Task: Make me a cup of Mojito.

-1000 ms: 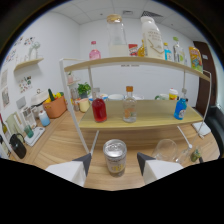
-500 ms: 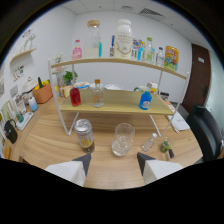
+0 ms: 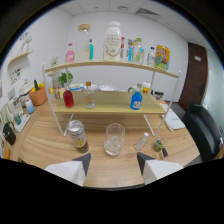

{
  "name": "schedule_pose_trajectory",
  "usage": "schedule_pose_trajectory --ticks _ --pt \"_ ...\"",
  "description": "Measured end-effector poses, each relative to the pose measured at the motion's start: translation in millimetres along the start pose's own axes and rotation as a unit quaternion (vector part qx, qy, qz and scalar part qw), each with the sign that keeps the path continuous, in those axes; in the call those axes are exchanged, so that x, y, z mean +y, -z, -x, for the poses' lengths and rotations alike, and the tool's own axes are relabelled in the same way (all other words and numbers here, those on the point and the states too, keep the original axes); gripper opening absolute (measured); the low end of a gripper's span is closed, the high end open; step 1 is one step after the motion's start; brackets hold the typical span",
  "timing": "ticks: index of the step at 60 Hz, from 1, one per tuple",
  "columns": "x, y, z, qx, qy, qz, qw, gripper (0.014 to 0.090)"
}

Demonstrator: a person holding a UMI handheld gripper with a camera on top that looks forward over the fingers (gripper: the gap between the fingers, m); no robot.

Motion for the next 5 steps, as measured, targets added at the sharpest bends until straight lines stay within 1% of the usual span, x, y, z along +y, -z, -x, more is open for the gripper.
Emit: schedule_pose_trajectory --ticks 5 --pt "-0.8 0.3 0.9 -0.003 -0.003 -0.002 1.000 0.0858"
